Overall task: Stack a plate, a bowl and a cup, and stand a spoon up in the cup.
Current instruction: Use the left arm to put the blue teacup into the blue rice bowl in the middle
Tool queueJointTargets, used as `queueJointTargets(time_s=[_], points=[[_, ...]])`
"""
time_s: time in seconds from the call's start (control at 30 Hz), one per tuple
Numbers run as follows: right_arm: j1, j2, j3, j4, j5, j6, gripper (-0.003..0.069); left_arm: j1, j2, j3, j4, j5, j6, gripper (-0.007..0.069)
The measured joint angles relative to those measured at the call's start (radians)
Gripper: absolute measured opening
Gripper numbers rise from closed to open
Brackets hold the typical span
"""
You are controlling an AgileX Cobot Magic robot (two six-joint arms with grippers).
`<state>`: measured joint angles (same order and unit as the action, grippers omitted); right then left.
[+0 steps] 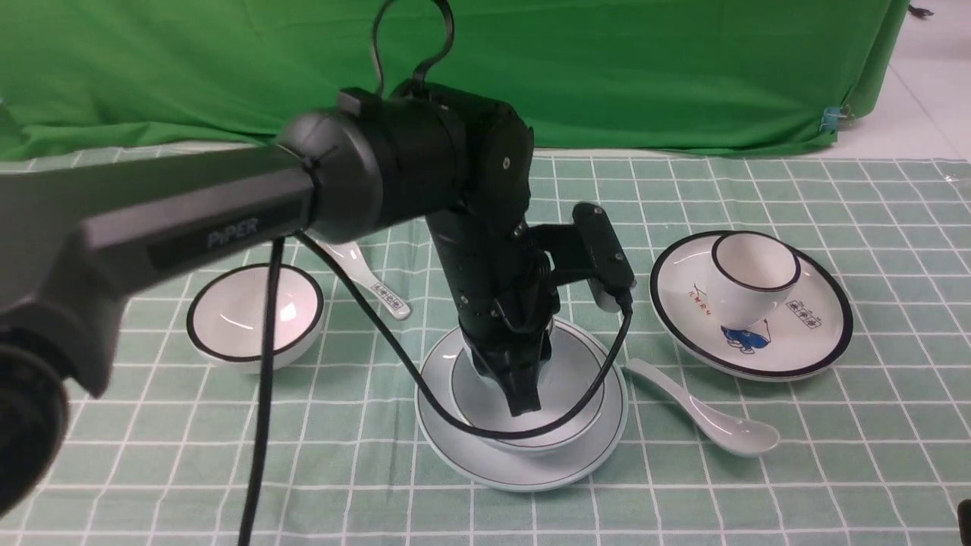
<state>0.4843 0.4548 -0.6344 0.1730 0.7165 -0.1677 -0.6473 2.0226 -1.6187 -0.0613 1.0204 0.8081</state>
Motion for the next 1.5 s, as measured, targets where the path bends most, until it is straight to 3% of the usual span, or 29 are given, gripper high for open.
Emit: queueJointTargets(time_s=[0.33, 0.9, 1.07, 1.3, 1.5], points=[[0.0, 0.0, 0.0, 0.0, -0.008, 0.0, 0.0195, 0.0, 0.008, -0.001, -0.014, -0.005, 0.012, 0.0045], [0.0, 0.0, 0.0, 0.0, -0.023, 0.0, 0.0202, -0.008, 0.019, -0.002, -0.021, 0.024, 0.022, 0.0165], [0.0, 0.0, 0.0, 0.0, -0.034, 0.012, 0.024, -0.009, 0.019, -0.003, -0.021, 0.026, 0.023, 0.0255], [0.0, 0.08, -0.006, 0.0, -0.04, 0.055, 0.036, -0.009, -0.017, -0.003, -0.041, 0.048, 0.02, 0.0448], [0.0, 0.313, -0.062, 0.0, 0.037, -0.007, 0.0367, -0.009, -0.16, -0.003, -0.068, 0.054, 0.001, 0.0505]])
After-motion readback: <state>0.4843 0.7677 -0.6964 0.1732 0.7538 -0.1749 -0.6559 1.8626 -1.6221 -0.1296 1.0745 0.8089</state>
